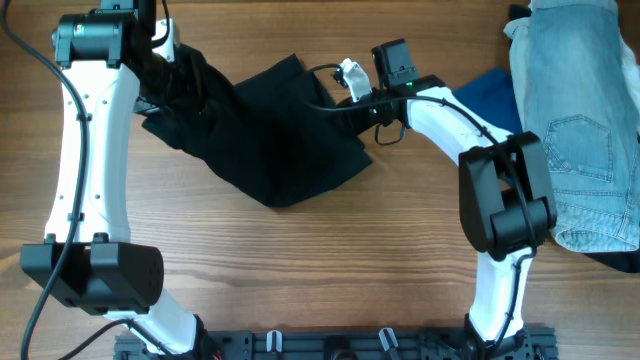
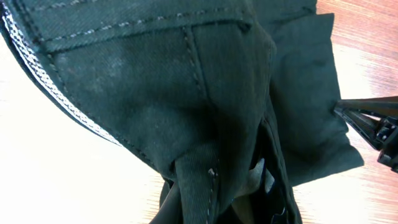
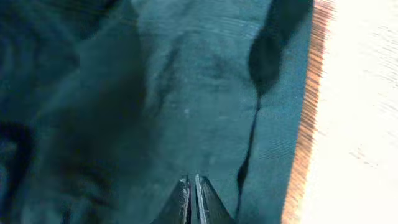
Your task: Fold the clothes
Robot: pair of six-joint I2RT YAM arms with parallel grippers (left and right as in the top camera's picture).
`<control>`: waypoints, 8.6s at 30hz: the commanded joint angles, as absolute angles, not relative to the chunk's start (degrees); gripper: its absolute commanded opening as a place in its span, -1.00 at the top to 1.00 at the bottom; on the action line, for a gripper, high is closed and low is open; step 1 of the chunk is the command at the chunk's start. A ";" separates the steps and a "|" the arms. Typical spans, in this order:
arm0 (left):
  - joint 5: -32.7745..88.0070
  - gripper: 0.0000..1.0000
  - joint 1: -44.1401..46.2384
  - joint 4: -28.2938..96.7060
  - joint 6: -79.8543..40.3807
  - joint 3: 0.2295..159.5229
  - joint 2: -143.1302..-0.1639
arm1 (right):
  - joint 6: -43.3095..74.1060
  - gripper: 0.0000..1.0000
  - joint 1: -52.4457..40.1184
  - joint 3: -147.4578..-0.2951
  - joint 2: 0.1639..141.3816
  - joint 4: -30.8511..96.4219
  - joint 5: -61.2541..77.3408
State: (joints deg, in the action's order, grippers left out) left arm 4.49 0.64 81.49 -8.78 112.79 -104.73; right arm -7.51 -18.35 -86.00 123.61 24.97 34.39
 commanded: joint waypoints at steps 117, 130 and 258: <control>-4.38 -0.81 43.51 50.68 28.32 102.19 -134.69 | 12.64 -0.99 -1.04 -92.53 102.67 42.06 19.35; -7.57 0.92 19.00 21.69 18.96 102.19 -138.56 | 11.99 -0.89 -1.04 -92.53 102.67 42.04 19.33; 11.51 -1.00 -8.12 4.49 5.61 14.59 -0.19 | 7.62 -0.99 -1.10 -92.51 102.65 31.31 11.81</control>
State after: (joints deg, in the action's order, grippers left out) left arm 9.17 -9.28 5.67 5.74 17.04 -1.10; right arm 8.69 -1.06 -92.29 102.10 31.44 12.34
